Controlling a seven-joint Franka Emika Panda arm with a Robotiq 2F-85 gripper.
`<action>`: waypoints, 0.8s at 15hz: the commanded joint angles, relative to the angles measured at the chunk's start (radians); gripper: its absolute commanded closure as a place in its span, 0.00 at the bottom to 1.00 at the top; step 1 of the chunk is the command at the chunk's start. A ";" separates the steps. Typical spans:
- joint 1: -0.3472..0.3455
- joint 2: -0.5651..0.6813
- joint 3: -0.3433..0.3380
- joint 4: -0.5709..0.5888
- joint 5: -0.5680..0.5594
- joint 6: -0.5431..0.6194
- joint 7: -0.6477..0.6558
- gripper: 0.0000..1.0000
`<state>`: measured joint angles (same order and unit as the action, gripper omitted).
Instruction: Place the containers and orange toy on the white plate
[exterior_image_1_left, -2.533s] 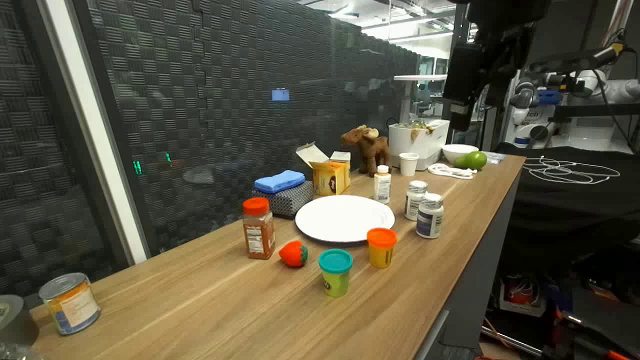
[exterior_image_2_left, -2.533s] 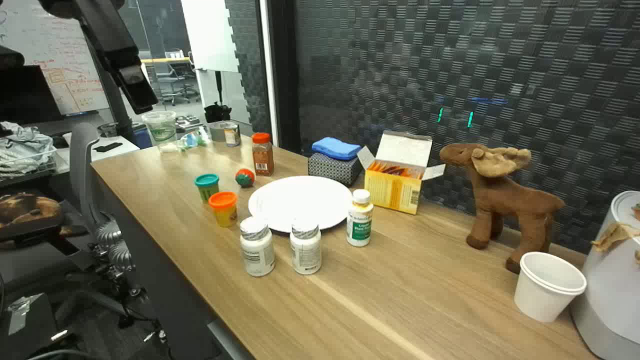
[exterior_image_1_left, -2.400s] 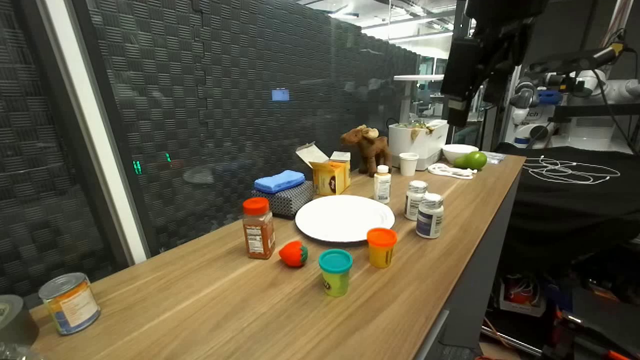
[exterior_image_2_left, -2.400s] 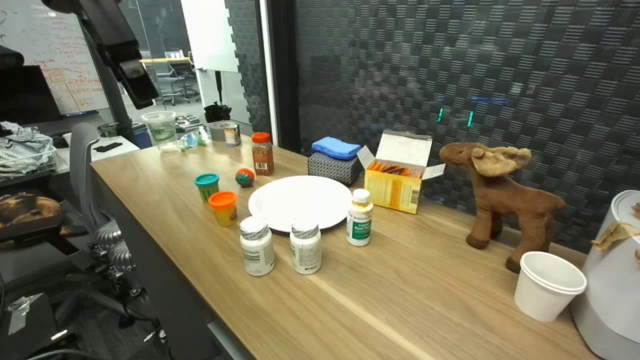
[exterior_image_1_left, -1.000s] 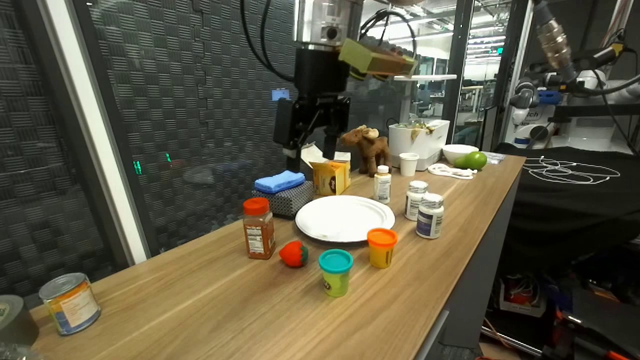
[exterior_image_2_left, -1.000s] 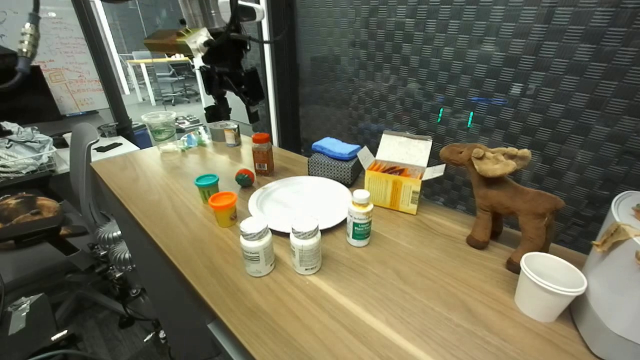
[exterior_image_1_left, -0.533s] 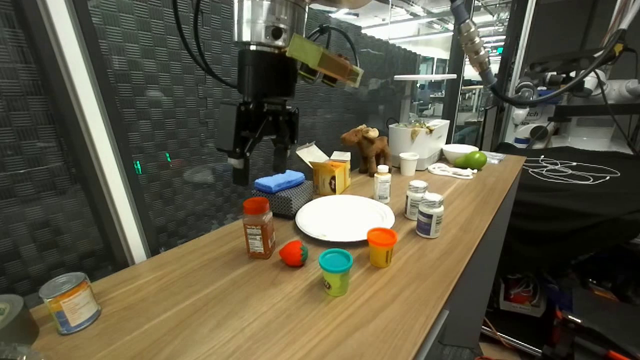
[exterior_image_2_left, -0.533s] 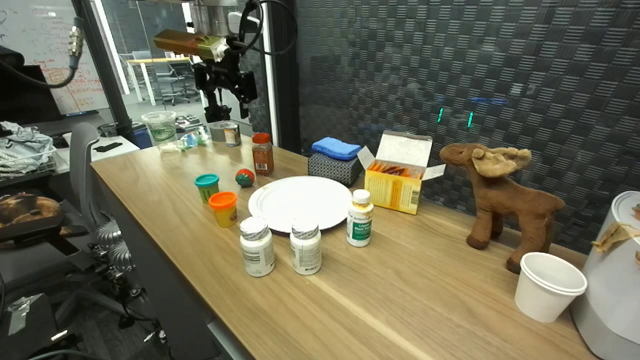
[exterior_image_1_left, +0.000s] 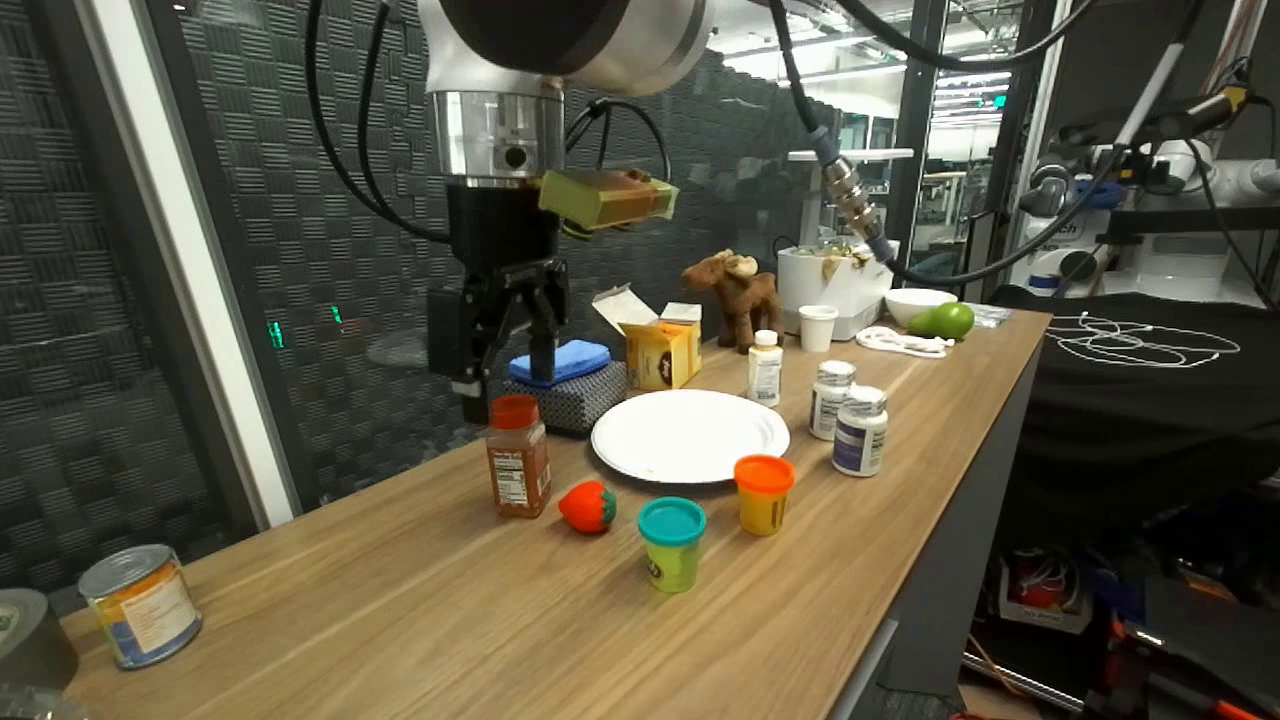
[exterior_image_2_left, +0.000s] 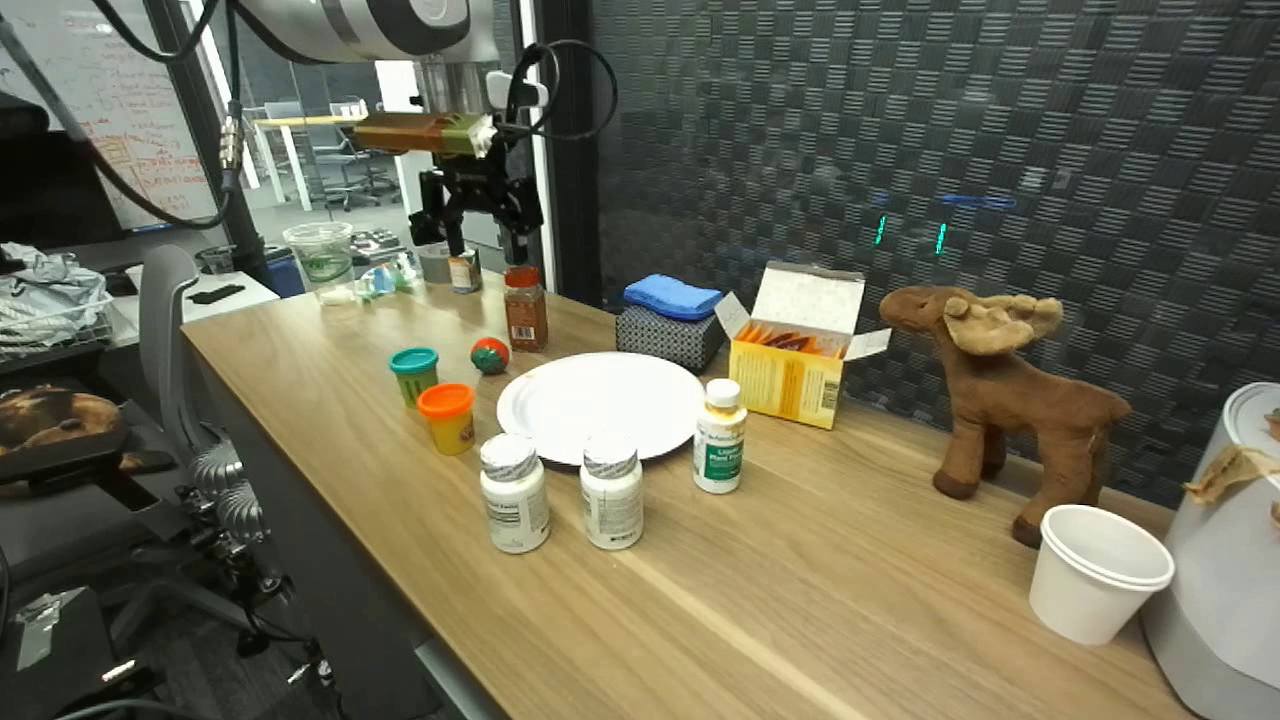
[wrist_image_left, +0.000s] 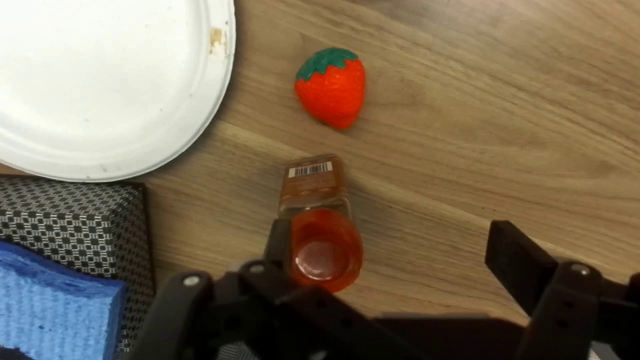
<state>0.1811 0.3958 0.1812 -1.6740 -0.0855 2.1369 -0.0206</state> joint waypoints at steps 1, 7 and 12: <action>0.034 0.058 -0.036 0.088 -0.059 -0.021 0.026 0.00; 0.032 0.096 -0.045 0.131 -0.054 -0.032 0.007 0.06; 0.036 0.095 -0.050 0.140 -0.060 -0.045 0.014 0.47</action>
<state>0.1977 0.4804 0.1479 -1.5787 -0.1308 2.1233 -0.0151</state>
